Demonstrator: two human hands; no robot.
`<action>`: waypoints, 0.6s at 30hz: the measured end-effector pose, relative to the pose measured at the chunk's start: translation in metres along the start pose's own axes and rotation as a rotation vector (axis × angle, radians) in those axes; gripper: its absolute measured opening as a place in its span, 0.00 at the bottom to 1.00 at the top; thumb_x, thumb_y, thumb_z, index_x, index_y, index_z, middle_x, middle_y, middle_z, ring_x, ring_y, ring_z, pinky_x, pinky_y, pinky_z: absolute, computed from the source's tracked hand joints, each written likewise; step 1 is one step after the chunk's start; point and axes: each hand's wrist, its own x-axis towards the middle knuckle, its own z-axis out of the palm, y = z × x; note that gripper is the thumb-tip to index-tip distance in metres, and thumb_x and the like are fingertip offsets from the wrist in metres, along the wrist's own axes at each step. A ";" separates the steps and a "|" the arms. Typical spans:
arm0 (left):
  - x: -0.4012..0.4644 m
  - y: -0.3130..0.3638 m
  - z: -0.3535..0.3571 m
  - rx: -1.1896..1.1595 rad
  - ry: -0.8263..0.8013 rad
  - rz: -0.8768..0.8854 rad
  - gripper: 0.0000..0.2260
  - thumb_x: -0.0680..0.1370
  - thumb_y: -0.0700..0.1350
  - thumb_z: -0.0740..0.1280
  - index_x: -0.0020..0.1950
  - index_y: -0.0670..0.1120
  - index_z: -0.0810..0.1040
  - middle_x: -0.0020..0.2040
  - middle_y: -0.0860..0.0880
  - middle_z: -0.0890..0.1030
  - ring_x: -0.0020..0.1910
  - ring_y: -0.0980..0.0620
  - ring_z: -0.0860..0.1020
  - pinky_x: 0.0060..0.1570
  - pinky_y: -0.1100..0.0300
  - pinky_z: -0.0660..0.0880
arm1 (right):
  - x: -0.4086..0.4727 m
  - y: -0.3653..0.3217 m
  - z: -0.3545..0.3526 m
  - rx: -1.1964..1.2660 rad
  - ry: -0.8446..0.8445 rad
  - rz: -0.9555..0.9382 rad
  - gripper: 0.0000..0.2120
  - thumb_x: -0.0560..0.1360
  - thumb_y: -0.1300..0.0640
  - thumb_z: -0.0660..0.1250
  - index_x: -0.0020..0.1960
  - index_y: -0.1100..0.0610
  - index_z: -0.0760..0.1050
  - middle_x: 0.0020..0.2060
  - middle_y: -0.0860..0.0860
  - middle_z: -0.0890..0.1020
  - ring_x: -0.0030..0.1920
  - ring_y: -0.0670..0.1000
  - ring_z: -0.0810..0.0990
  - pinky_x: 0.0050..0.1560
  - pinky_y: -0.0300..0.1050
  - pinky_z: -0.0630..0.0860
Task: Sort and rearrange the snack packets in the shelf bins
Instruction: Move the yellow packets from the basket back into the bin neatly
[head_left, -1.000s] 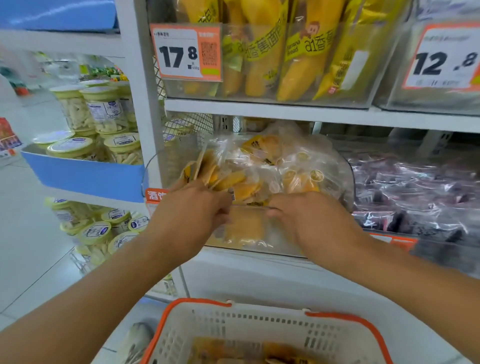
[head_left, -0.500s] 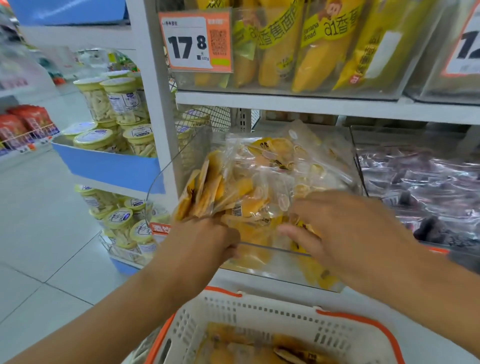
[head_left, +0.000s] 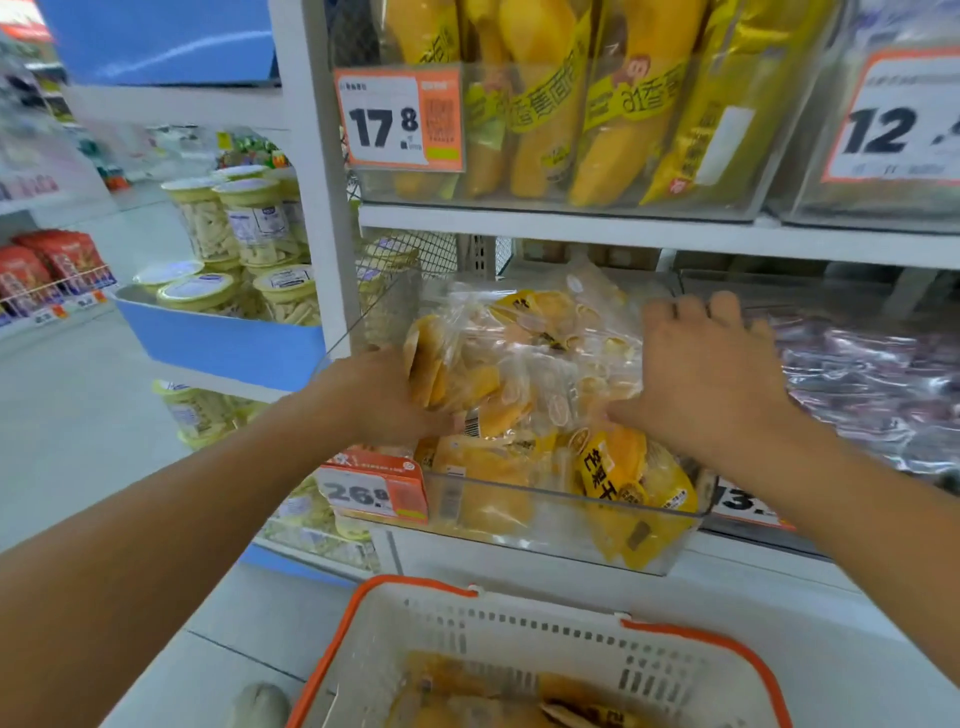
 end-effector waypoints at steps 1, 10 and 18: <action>0.009 0.002 0.006 0.014 -0.003 -0.012 0.32 0.68 0.71 0.69 0.55 0.45 0.68 0.51 0.49 0.76 0.47 0.48 0.74 0.42 0.56 0.71 | 0.002 0.000 0.002 0.022 -0.011 -0.003 0.45 0.64 0.28 0.71 0.68 0.57 0.66 0.63 0.56 0.73 0.65 0.59 0.68 0.59 0.55 0.70; 0.044 -0.015 0.005 0.106 0.141 -0.054 0.09 0.79 0.44 0.65 0.57 0.41 0.75 0.56 0.42 0.79 0.54 0.42 0.79 0.42 0.56 0.72 | 0.028 -0.016 0.009 0.156 -0.147 -0.068 0.17 0.71 0.44 0.73 0.49 0.55 0.75 0.37 0.50 0.71 0.41 0.55 0.74 0.41 0.45 0.71; 0.017 -0.016 -0.026 -0.162 0.510 0.082 0.06 0.79 0.38 0.63 0.49 0.42 0.79 0.45 0.43 0.79 0.43 0.42 0.77 0.40 0.51 0.74 | 0.028 -0.010 0.010 0.240 0.009 -0.152 0.09 0.74 0.59 0.71 0.35 0.57 0.79 0.30 0.54 0.78 0.34 0.57 0.77 0.35 0.45 0.72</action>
